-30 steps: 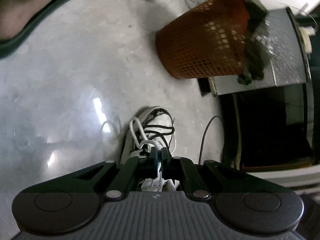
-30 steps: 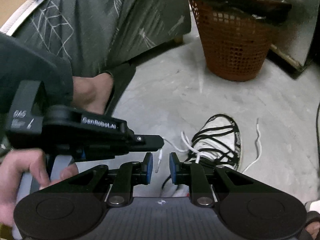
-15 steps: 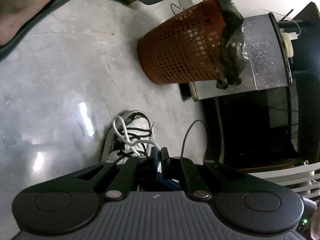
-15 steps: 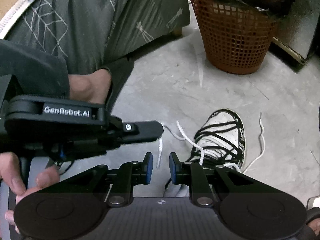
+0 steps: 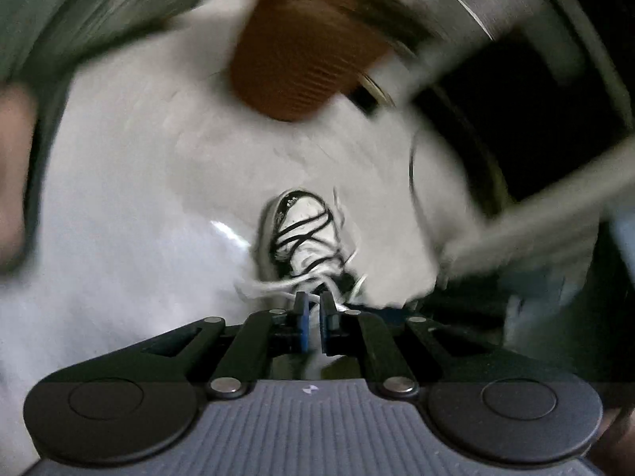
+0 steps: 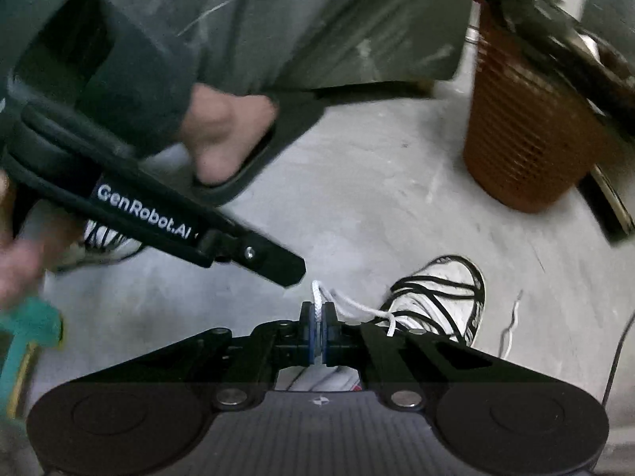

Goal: Lace up shoes with both hands

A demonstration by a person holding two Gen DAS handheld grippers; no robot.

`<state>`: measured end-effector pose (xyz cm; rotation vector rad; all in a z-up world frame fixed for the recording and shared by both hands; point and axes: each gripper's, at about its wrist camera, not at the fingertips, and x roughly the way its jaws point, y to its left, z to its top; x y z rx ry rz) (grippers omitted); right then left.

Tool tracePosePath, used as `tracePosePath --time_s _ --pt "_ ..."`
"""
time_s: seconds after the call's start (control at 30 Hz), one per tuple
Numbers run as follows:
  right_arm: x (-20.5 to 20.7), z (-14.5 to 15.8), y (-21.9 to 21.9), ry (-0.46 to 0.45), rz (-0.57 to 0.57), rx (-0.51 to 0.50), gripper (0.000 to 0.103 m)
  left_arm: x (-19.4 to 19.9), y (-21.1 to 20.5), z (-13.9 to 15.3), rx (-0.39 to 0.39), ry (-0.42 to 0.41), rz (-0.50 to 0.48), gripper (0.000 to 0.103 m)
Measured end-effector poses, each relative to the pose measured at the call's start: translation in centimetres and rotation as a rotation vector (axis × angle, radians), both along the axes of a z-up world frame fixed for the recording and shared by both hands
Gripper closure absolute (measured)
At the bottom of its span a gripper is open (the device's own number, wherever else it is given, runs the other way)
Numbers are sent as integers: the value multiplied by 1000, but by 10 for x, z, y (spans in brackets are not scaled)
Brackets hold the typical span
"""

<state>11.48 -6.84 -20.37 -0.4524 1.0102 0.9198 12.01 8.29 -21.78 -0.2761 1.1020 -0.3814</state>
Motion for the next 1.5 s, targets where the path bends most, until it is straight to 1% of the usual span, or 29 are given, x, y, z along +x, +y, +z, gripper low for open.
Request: tracePosePath --time_s 0.03,0.07,0.1,0.17,0.2,0.27,0.33,0.37,0.43,0.47,0.57,0.7,0.8,0.87,0.9,1.0,1.07,1.13,1.17,1.2,1.23,1.3,1.33,1.43,1.5 --pt "0 1 -1 15 33 8 99 4 -6 7 82 -18 -84 98" --pt "1 1 0 29 59 12 99 6 -16 12 181 -40 -203 96" --pt "2 2 0 32 85 3 99 6 -29 13 280 -62 -350 94" --pt "3 3 1 28 122 -14 99 3 -42 12 390 -85 -544 94" --pt "3 4 2 29 142 -20 99 1 -48 12 434 -99 -631 94" --pt "2 5 2 32 174 -30 99 -5 -56 12 484 -136 -770 91" --pt "1 5 5 48 209 -43 99 -13 -66 9 559 -188 -906 93" --pt "0 6 6 59 229 -45 99 -17 -70 9 581 -213 -973 91" --pt "-2 7 6 69 250 -37 99 -21 -75 10 608 -255 -1050 91" --pt "-3 7 6 72 252 -35 99 -20 -75 11 619 -263 -1054 91" --pt "-3 8 4 66 247 -29 99 -18 -72 18 589 -275 -1064 90" --pt "-3 13 5 72 263 6 99 -26 -78 18 618 -294 -1149 90" --pt "-5 15 9 68 278 5 99 -32 -83 18 641 -316 -1177 90" --pt "-5 16 10 78 295 6 99 -35 -83 18 666 -345 -1195 90" --pt "-5 17 10 79 297 12 99 -37 -82 18 673 -352 -1204 91" --pt "-5 19 11 74 311 11 99 -37 -81 19 645 -328 -1205 98" --pt "-3 19 9 93 304 18 97 -34 -82 21 615 -281 -1189 99" --pt "0 19 4 106 256 38 93 -29 -83 20 606 -246 -1152 99" --pt "2 18 1 114 225 48 87 -27 -83 17 621 -238 -1127 99" --pt "6 17 -5 129 162 60 82 -24 -82 14 636 -230 -1102 99" --pt "11 15 -11 143 98 73 82 -23 -82 10 654 -225 -1088 98" --pt "21 9 -28 153 -47 98 80 -25 -83 -2 704 -219 -1100 98" --pt "26 5 -38 153 -140 105 80 -26 -83 -7 729 -217 -1105 98" --pt "40 -16 -74 209 -487 164 78 -29 -85 -24 798 -210 -1121 98" --pt "38 -27 -104 274 -726 318 77 -29 -91 -31 827 -220 -1113 98"
